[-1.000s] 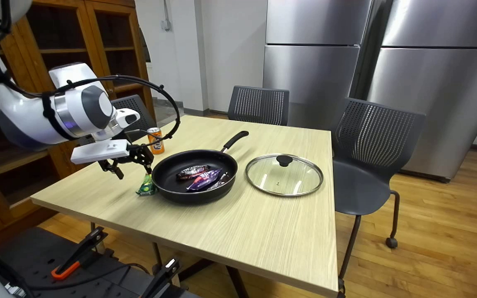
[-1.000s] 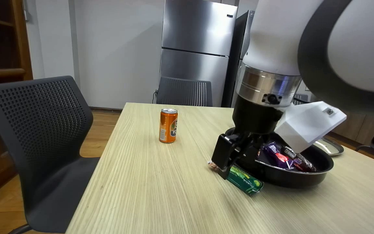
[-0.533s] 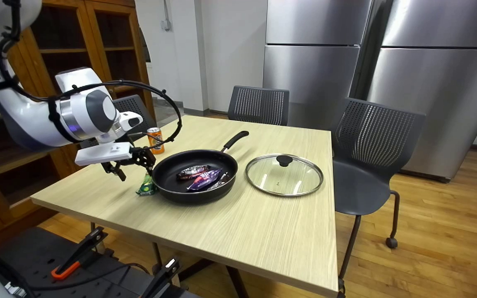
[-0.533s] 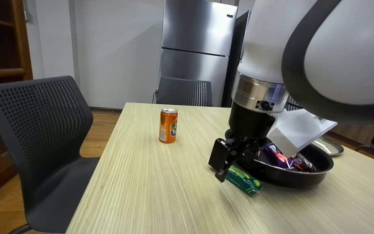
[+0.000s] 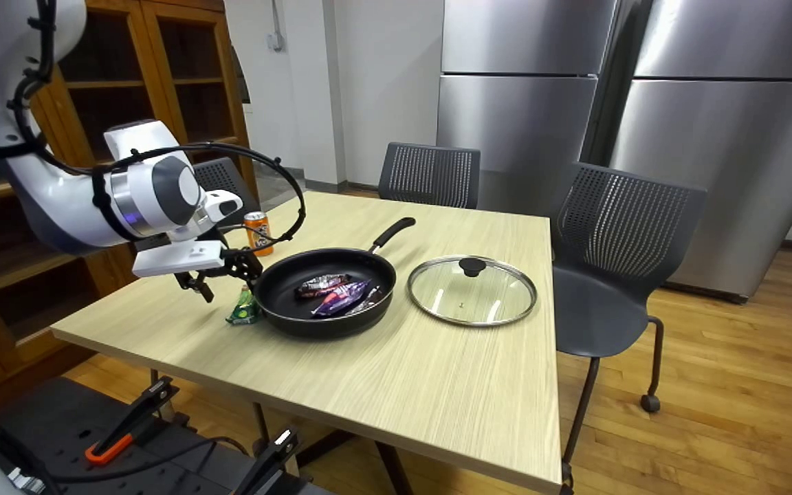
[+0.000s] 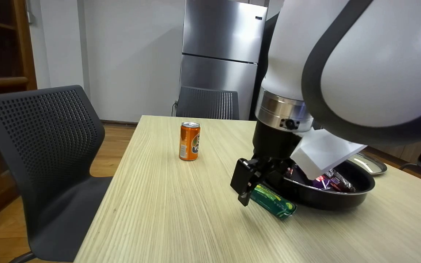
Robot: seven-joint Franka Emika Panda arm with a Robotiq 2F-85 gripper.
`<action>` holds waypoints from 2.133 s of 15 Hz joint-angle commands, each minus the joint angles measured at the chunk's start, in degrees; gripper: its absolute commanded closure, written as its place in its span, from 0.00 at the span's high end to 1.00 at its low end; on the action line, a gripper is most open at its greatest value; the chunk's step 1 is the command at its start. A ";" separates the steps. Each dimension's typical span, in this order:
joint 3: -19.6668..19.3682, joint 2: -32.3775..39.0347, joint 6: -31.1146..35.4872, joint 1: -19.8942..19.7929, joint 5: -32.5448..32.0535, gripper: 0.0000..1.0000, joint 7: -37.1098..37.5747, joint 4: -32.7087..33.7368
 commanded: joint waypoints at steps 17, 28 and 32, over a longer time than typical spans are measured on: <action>-0.14 3.80 -0.42 1.35 1.04 1.00 -3.08 2.45; -2.04 5.62 -0.84 3.28 1.74 1.00 -3.26 3.64; 0.48 4.38 -0.75 0.53 1.42 1.00 -4.23 3.19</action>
